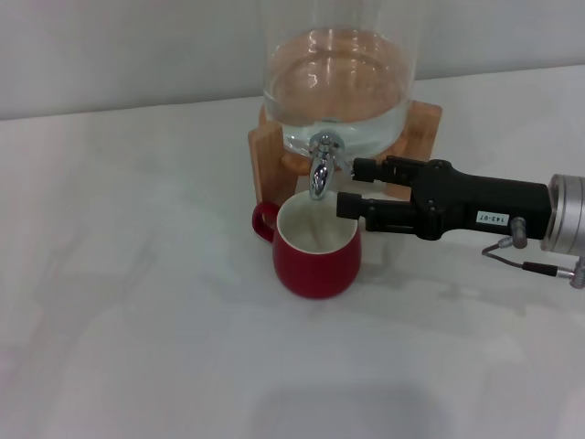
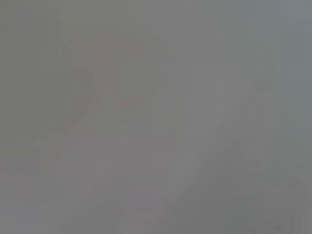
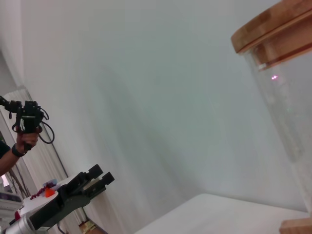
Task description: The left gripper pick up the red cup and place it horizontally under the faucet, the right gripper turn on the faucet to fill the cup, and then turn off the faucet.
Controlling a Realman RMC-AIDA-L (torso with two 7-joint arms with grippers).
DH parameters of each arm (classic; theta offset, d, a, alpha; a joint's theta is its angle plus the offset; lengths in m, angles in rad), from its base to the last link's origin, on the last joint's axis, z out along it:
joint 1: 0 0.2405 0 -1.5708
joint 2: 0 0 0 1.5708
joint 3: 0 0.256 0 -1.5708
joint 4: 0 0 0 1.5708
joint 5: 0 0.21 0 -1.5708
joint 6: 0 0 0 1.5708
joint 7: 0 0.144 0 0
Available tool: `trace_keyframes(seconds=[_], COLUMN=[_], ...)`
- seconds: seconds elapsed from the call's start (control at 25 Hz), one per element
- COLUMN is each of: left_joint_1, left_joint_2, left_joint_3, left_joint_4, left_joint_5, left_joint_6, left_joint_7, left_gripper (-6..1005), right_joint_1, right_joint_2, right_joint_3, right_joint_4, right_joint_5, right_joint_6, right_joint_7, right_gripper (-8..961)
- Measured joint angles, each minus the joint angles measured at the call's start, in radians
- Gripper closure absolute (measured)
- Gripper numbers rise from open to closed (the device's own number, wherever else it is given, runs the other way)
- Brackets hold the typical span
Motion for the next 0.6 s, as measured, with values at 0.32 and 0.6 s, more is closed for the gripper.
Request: trace_keyframes(seconds=[0.32, 0.6], left_joint_1=[0.002, 0.012], left_joint_2=[0.0, 0.002], left_joint_3=[0.0, 0.0], left_joint_4=[0.0, 0.002], left_joint_5=[0.0, 0.0], left_joint_6=[0.001, 0.005], left_joint_7=[0.0, -0.004], left_gripper=[162, 164], right_joint_1=[-0.011, -0.067], right_joint_2=[-0.001, -0.011], right_joint_3=[0.024, 0.129], right_joint_4=[0.003, -0.011], right_joint_5=[0.011, 0.003], right_joint_6=[0.005, 0.066], right_joint_7=[0.0, 0.006], right_gripper=[155, 155])
